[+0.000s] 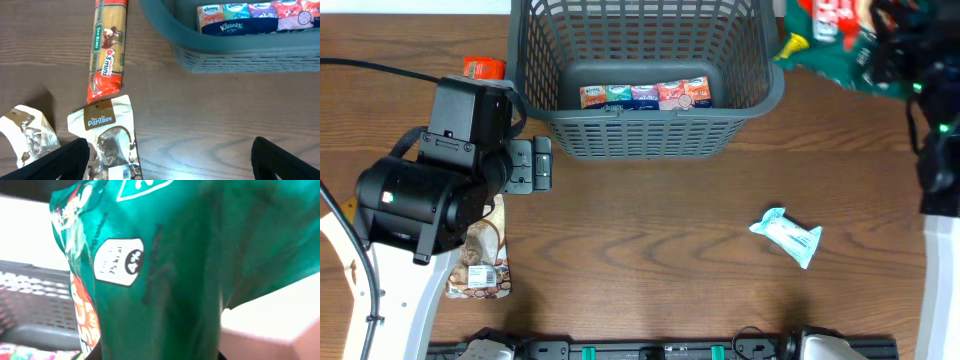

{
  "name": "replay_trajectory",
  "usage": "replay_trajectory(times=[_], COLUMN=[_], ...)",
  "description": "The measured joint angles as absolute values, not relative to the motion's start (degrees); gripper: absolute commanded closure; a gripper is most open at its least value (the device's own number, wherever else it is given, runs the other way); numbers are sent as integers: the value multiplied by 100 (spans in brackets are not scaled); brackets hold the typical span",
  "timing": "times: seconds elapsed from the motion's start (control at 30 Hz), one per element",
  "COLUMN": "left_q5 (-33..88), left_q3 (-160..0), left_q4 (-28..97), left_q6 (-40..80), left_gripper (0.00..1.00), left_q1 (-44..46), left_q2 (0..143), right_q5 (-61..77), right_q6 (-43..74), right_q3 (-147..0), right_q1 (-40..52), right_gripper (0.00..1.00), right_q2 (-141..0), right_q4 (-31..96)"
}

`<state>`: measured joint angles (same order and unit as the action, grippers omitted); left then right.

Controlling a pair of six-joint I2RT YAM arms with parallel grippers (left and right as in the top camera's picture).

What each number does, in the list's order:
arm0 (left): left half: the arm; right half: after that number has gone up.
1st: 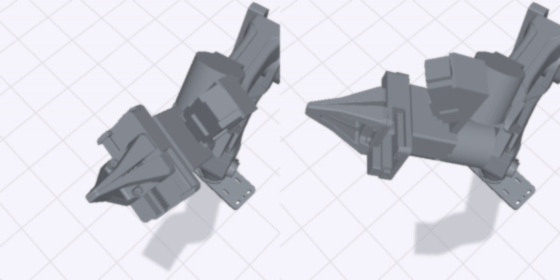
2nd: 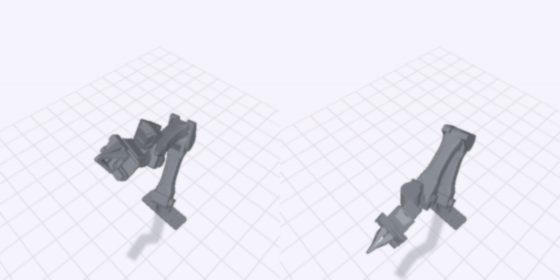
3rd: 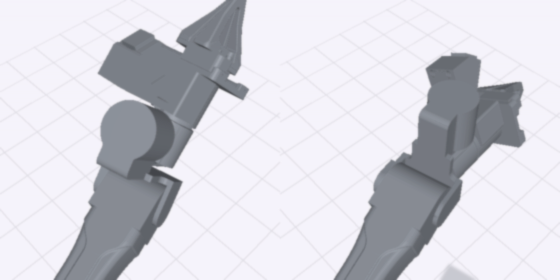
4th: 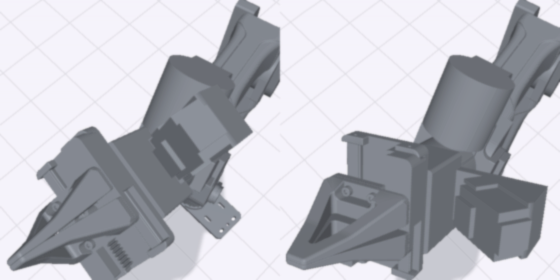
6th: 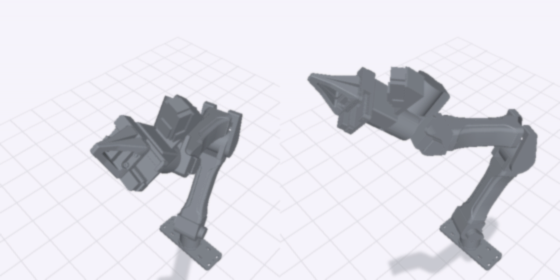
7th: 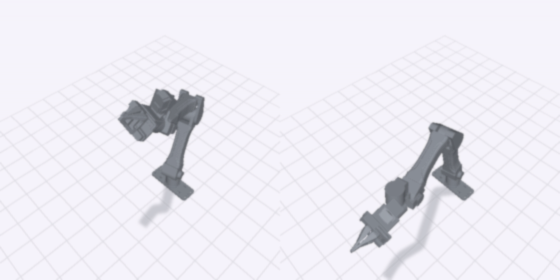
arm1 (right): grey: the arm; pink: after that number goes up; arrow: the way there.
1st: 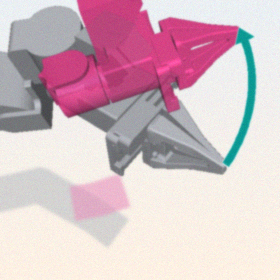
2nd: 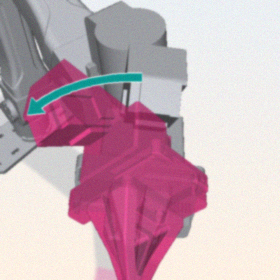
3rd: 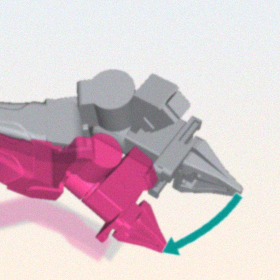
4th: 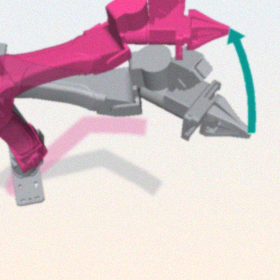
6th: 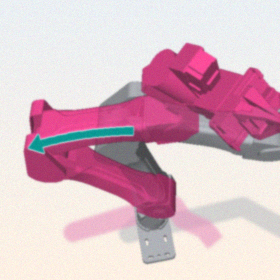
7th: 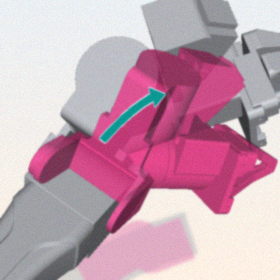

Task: Pack container
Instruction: 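Lift the Nescafe bag into the basket and release it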

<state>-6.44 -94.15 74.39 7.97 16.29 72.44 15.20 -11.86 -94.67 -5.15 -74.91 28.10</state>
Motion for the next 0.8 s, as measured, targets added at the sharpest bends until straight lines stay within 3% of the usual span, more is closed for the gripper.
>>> replay_trajectory(times=[0.13,0.33,0.8], left_q5=[-644,-644,-644], left_q3=[-9415,-9415,-9415], left_q4=[7443,7443,7448], left_q6=[797,794,797], left_gripper=[7,7,7], left_q1=[1629,1629,1629], left_q2=[7244,7244,7244], right_q5=[2316,3175,2335], right_q6=[-2123,-2515,-3050], right_q3=[-9476,-9478,-9472], right_q1=[150,685,1625], right_gripper=[99,99,99], right_q2=[-7898,-8967,-10873], right_q4=[2171,1551,2897])
